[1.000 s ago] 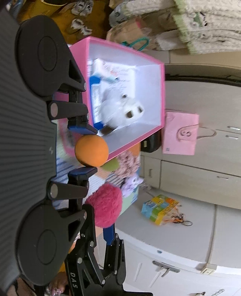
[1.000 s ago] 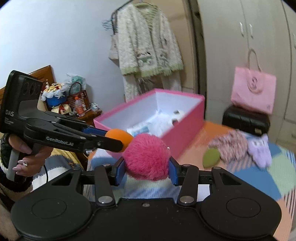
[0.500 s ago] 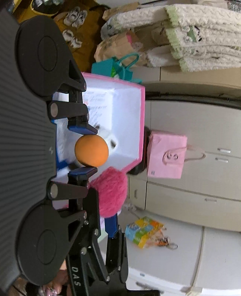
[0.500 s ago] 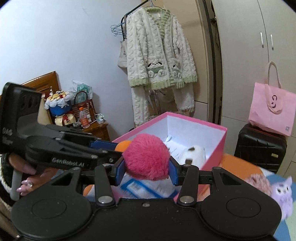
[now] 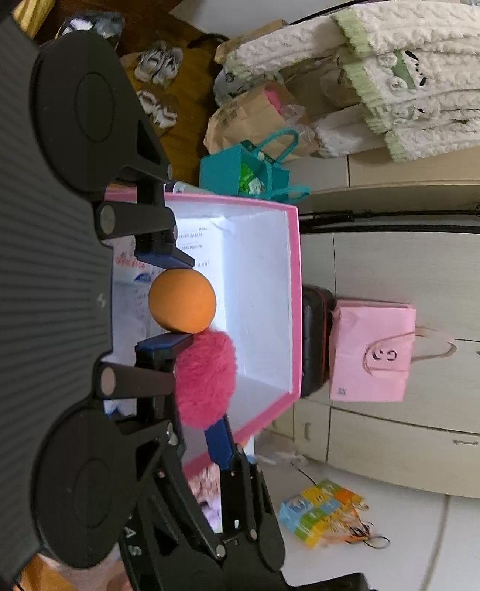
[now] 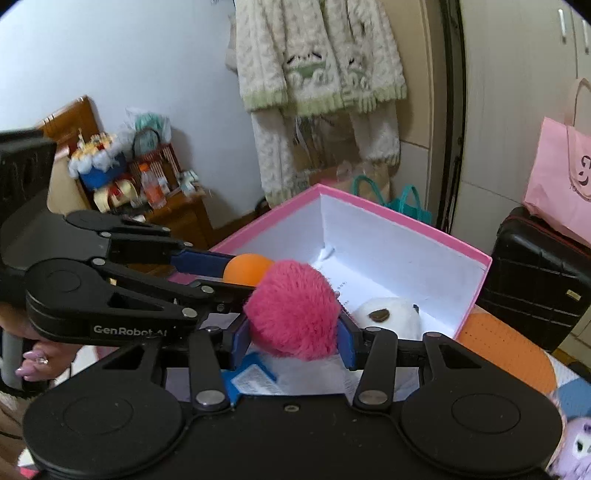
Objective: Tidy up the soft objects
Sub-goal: 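Open both grippers to drop the orange ball and pompom into the box, then move both tools back from the box toward the quilt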
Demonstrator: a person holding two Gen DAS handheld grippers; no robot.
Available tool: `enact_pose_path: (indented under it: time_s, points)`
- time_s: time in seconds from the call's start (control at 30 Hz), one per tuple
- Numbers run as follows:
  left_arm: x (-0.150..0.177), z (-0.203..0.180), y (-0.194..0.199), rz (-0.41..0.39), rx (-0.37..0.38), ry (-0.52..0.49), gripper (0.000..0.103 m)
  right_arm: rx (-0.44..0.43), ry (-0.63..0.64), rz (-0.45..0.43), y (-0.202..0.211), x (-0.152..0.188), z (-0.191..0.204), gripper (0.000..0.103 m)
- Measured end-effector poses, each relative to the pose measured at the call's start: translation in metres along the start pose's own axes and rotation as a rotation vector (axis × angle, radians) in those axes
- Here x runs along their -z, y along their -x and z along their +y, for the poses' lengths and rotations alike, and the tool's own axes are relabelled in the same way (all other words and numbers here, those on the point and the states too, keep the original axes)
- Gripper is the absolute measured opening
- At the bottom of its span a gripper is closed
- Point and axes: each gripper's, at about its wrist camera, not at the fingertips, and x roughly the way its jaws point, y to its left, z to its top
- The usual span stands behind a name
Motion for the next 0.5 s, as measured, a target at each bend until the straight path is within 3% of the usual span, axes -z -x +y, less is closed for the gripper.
enact_pose_path:
  time_s: [0.17,0.5]
  points:
    - [-0.001,0.005,-0.001,-0.034,-0.032,0.008,0.039,0.000,0.026,0.034,-0.015,-0.004,-0.002,0.057]
    - [0.007,0.005,0.028,-0.062,-0.013,0.014,0.048,-0.007,-0.013,-0.059,0.022,0.006,-0.001,0.060]
